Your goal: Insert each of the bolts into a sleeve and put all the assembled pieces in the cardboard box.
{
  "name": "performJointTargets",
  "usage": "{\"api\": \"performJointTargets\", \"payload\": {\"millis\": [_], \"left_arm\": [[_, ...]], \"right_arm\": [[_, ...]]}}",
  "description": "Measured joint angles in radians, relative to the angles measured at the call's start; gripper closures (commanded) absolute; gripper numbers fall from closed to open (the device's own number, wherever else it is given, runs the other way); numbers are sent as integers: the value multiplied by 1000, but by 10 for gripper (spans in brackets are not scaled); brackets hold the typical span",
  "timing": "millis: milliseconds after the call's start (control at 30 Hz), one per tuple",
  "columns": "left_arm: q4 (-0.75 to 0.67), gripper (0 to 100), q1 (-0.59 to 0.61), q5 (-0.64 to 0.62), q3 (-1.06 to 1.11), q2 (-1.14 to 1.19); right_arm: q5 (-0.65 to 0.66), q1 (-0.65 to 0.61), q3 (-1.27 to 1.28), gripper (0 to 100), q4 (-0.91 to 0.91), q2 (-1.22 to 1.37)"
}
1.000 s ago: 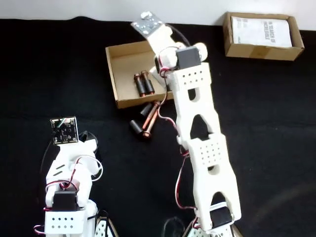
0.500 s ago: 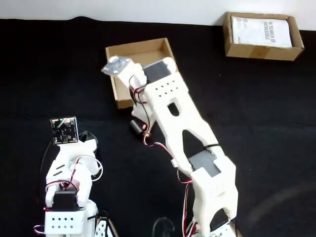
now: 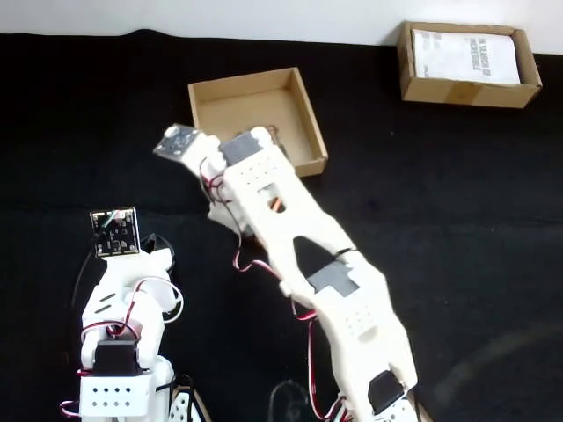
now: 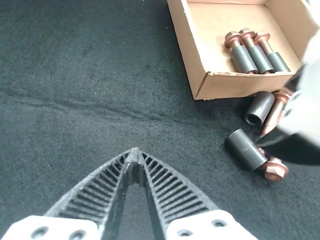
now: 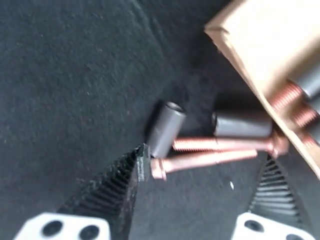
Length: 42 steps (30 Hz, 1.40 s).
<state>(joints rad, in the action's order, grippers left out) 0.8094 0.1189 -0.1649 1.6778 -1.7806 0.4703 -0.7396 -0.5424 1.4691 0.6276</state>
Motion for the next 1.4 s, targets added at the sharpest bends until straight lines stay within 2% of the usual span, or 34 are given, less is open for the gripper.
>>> {"api": "performJointTargets", "payload": {"millis": [533,600,700,733,800,1100,1267,1400], "left_arm": [[0,990,0,0,0,0],[0,990,0,0,0,0],[0,990,0,0,0,0],[2,990,0,0,0,0],[2,990,0,0,0,0],[2,990,0,0,0,0],[2,990,0,0,0,0],[2,990,0,0,0,0]], "right_arm": [[-38,-9,-3,707,-61,121],[-69,-9,-8,778,-74,137],[-107,-3,-12,969,-86,155],[-127,-2,-12,998,-84,157],[-169,-8,-9,970,-84,176],[-210,64,-69,991,-6,187],[-210,103,-198,991,78,195],[-210,141,-394,991,164,195]]}}
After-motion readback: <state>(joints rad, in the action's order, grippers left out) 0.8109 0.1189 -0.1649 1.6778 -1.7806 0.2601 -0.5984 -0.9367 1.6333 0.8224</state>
